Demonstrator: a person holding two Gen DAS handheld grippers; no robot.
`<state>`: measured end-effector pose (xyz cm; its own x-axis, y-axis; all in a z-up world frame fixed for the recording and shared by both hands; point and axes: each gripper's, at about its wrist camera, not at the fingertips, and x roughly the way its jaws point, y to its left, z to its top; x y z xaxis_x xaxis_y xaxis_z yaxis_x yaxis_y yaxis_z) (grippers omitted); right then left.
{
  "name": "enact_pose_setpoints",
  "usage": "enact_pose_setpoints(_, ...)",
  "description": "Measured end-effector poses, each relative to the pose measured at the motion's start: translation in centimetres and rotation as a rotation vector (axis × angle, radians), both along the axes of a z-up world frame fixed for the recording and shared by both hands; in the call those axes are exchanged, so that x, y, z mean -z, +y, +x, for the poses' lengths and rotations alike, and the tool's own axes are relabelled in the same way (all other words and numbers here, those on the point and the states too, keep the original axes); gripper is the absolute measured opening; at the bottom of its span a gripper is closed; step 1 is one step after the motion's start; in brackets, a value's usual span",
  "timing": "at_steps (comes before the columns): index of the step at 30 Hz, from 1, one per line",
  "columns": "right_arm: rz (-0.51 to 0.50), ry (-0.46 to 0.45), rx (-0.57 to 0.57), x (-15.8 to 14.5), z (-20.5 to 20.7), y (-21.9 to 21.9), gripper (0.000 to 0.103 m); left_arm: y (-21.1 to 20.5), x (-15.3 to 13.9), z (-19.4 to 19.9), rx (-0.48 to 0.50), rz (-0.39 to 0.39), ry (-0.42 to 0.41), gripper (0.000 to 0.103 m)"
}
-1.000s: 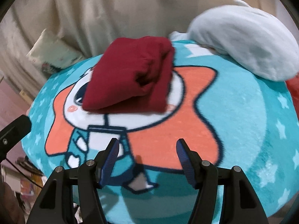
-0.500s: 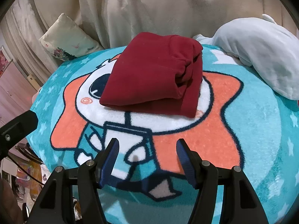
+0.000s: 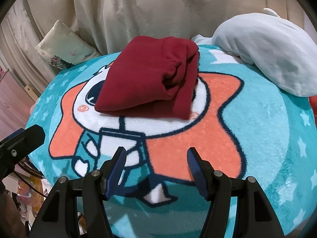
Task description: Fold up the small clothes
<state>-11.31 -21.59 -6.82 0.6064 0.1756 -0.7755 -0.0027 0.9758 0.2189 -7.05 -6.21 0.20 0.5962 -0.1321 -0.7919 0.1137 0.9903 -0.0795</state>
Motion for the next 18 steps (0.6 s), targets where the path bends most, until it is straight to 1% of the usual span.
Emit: enact_pose_setpoints(18,0.001,-0.005,-0.024,0.04,0.09,0.11,0.068,0.39,0.18,-0.15,-0.025,-0.002,0.008,0.103)
